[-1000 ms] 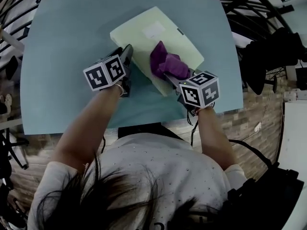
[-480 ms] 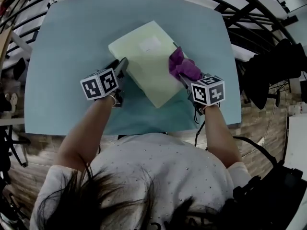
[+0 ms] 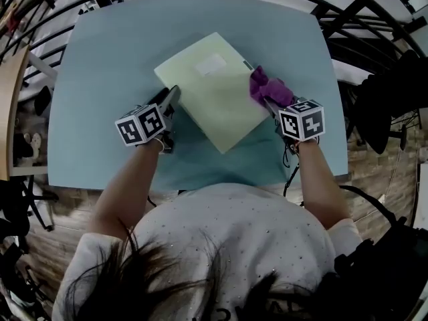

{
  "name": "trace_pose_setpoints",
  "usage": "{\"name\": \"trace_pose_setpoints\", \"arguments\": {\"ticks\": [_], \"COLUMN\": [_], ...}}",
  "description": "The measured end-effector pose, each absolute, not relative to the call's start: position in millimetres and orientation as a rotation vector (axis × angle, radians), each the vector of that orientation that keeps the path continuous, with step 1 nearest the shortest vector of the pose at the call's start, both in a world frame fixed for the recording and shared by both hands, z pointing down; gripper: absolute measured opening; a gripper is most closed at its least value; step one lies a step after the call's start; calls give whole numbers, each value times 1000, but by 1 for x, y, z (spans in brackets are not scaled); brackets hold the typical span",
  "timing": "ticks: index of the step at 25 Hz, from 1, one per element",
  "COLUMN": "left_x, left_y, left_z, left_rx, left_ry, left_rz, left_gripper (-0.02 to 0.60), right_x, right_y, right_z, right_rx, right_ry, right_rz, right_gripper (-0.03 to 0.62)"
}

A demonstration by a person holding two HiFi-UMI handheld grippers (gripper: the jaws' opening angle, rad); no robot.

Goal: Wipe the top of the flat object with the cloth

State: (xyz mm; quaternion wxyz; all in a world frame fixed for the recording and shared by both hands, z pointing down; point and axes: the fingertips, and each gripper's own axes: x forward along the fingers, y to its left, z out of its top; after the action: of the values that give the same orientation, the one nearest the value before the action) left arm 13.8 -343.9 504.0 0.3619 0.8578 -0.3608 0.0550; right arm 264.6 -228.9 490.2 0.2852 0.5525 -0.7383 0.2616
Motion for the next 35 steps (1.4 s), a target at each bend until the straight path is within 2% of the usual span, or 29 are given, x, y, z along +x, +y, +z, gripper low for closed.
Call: {"name": "trace_pose_setpoints", "arguments": {"ticks": [9, 13, 16, 20, 28, 35], "left_x": [17, 15, 16, 23, 32, 29], "left_y": [-345, -344, -344, -344, -341, -333], "left_z": [506, 507, 508, 507, 507, 504], "left_rx": [2145, 2122, 2151, 2200, 2298, 2307], "left_ry": [-816, -771, -782, -750, -752, -743], "left_rz": [134, 129, 155, 201, 271, 261], "left_gripper": [175, 170, 170, 170, 172, 172], "right_x": [267, 177, 109, 82, 94, 151], "right_y": [-237, -222, -207, -195, -167, -156], "right_z": [480, 437, 438, 457, 483, 483], "right_rx": [1710, 1640, 1472, 1400, 1427, 1651], "right_ry": [-1937, -2328, -2463, -2395, -2287, -2235], "right_rz": [776, 756, 813, 791, 965, 1016], "right_gripper": [31, 31, 31, 31, 31, 31]}}
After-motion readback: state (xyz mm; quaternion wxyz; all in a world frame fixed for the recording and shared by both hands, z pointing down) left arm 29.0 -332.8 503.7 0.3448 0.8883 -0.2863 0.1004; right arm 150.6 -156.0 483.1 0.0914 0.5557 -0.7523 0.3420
